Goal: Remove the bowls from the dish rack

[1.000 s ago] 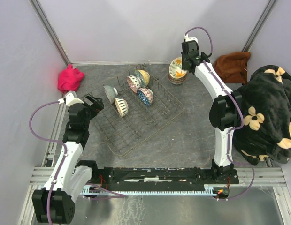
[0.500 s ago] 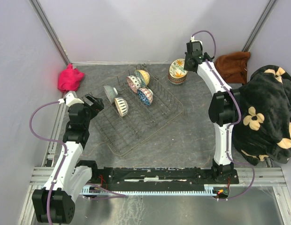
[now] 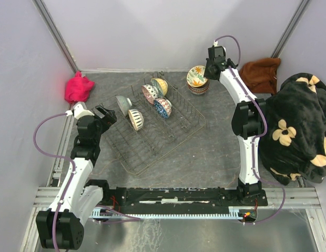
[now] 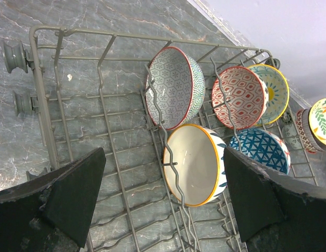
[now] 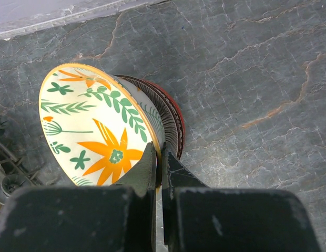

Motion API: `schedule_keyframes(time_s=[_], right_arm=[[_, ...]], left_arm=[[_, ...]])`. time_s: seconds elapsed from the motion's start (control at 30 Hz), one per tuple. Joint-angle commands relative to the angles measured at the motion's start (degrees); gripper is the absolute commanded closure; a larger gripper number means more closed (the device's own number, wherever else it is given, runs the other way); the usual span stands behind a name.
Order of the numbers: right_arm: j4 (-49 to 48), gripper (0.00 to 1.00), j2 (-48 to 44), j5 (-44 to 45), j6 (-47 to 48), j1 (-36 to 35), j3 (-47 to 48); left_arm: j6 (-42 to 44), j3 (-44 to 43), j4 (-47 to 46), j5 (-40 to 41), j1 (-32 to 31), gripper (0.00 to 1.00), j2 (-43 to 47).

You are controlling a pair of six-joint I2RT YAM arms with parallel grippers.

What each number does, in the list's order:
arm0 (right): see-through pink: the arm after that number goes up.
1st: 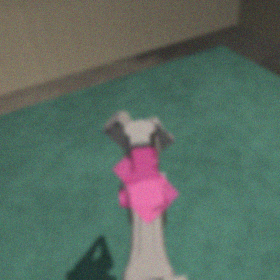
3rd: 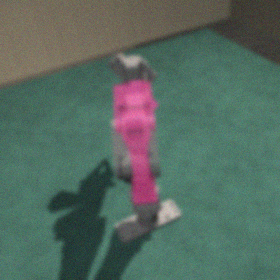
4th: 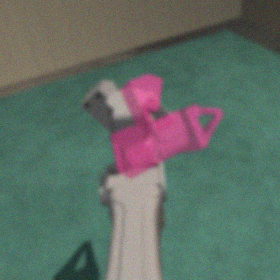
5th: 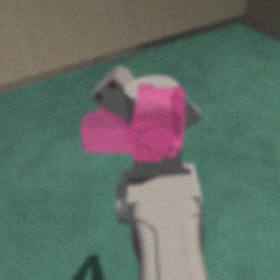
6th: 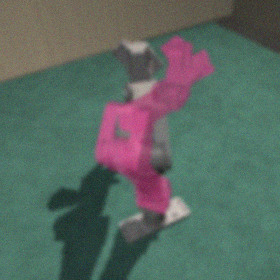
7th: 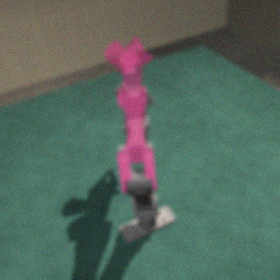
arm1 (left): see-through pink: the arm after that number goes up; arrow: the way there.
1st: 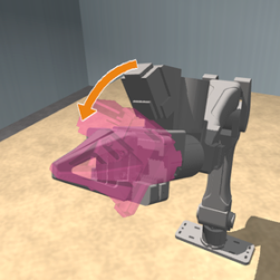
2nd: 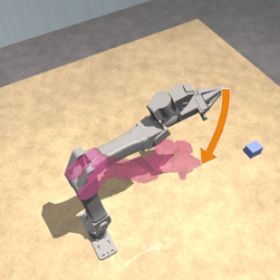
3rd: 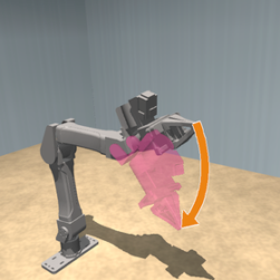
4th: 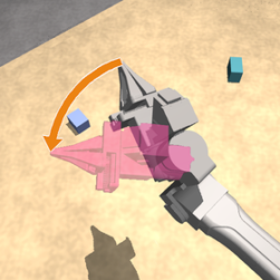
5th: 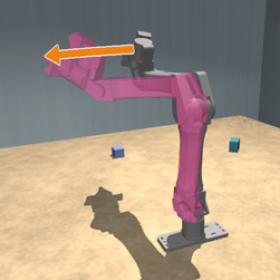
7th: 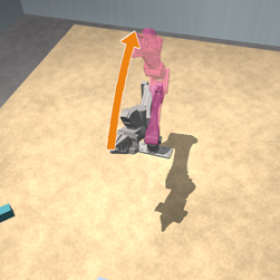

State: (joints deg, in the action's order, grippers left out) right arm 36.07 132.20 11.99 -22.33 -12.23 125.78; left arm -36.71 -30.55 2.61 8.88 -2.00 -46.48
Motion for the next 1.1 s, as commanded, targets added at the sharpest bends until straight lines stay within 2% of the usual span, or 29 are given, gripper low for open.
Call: schedule_keyframes(time_s=[0.0,0.27,0.43,0.73,0.87,1.07], right_arm=[[-1.71,0.99,-0.27,-0.97,-2.37,0.69,3.87],[-1.12,0.99,0.15,-2.05,-3.17,1.17,3.67],[-1.08,0.95,0.18,-2.23,-3.20,1.34,3.12],[-1.75,0.73,-0.83,-2.07,-3.03,1.55,1.45],[-2.28,0.68,-1.57,-1.60,-3.03,1.51,0.44],[-2.59,0.68,-2.62,-1.13,-2.85,1.51,-0.37]], left_arm=[[-1.70,-0.18,-3.49,0.27,-0.14,0.01,-0.10],[-1.70,-0.22,-3.32,0.38,-0.11,0.01,-0.02],[-1.70,-0.25,-3.23,0.33,-0.10,0.01,-0.09],[-1.71,-0.36,-3.05,0.39,-0.10,0.01,0.19],[-1.77,-0.31,-3.05,0.32,-0.11,0.01,0.12],[-1.79,-0.35,-2.99,0.27,-0.11,0.01,0.25]])
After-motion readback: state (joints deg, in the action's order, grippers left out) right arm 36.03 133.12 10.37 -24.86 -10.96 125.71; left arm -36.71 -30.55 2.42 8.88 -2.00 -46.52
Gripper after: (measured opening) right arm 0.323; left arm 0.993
